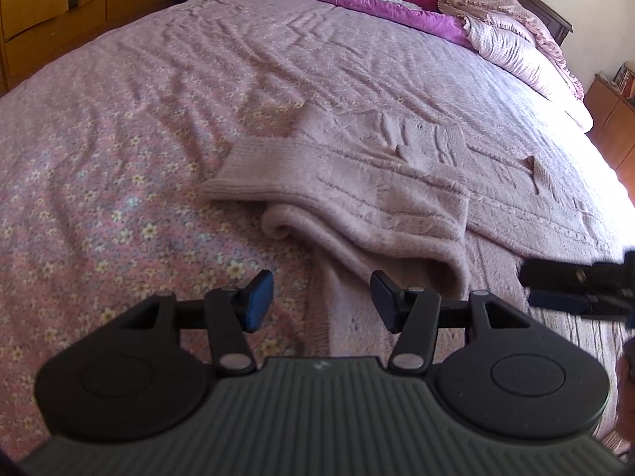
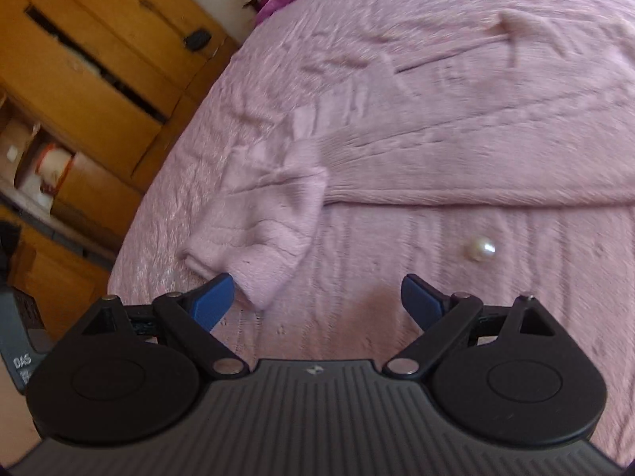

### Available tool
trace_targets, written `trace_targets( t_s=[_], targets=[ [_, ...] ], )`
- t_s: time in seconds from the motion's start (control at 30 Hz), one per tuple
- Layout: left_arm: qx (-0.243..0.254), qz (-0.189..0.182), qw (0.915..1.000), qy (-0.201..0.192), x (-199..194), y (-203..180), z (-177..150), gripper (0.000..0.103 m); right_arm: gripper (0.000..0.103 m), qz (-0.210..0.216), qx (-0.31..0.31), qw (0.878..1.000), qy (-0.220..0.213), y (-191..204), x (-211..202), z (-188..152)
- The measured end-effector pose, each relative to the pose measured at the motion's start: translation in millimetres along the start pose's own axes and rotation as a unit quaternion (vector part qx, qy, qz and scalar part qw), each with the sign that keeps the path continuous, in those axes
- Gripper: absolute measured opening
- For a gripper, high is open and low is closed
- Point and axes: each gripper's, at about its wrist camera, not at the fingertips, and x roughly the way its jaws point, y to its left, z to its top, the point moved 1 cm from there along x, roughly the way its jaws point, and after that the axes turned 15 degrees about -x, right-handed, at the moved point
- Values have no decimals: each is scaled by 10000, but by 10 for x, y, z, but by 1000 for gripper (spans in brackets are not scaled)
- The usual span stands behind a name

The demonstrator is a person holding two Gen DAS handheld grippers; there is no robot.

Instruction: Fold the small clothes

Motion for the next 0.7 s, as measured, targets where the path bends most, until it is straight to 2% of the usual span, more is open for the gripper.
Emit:
trace_targets(
  t_s=[0.13, 0.37, 0.47, 0.57, 0.6, 0.63, 0.7],
  targets=[
    [-11, 57, 10000, 35, 39, 45, -16, 56, 95, 73, -175, 9998, 114, 116, 180, 149],
    [8, 96, 9999, 37, 118, 57, 4, 56, 95, 242, -56, 9993, 287, 202, 505, 279],
    [29, 69, 10000, 36, 140, 65, 11, 56, 86, 449, 27, 9986, 293, 237, 624, 294],
    [10, 27, 10000, 10, 158, 83, 5, 56, 48, 471, -96, 9982, 362, 319, 727, 320],
    [-4, 20, 10000, 6, 169, 88, 4, 56, 22, 391, -243, 9982, 386, 358, 749, 337],
    [-13, 17, 10000, 3, 179, 89, 3, 56, 15, 330, -355, 9981, 385, 388, 760, 362],
    [4, 0, 10000, -7, 196, 75, 14, 56, 12, 344, -521, 9975, 321, 438, 728, 446]
  ],
)
